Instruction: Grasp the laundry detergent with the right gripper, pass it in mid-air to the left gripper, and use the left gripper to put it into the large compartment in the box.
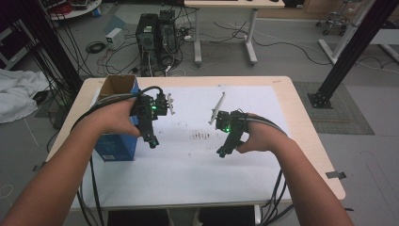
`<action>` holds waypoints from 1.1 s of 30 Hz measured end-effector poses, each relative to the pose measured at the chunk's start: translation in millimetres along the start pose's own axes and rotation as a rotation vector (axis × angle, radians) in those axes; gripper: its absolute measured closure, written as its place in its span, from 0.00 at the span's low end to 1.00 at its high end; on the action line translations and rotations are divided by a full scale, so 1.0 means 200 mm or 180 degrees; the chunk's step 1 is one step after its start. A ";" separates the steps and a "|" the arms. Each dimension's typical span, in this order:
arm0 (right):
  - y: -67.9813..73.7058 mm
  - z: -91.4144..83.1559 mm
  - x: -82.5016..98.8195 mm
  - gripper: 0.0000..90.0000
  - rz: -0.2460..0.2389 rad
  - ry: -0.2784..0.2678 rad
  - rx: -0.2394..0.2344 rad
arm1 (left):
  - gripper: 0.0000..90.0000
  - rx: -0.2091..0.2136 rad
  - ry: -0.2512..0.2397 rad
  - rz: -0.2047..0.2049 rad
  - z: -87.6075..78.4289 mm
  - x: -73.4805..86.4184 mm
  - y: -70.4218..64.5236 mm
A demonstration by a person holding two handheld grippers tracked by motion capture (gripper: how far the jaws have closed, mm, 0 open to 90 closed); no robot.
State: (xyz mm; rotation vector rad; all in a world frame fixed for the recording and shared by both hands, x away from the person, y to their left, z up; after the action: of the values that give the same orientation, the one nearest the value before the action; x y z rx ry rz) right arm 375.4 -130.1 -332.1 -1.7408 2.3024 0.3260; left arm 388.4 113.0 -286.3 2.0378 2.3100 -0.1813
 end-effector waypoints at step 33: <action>-0.03 -0.02 0.03 0.13 0.0072 0.0022 0.0014 | 0.02 0.0038 -0.0033 -0.0018 0.01 -0.02 0.02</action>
State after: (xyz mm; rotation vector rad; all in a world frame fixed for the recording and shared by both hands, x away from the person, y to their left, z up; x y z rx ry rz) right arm 379.5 -137.4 -330.8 -1.7176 2.3274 0.3195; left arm 392.2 109.2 -287.3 2.0310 2.3144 -0.2059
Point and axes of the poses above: each handheld gripper's, and its own axes: z roughly forward along the jaws, x roughly out of its underside, y roughly to its left, the point moved 1 cm from there along z, roughly forward along the jaws, and after that the axes turned 3 degrees about z, right-handed, at the moved point
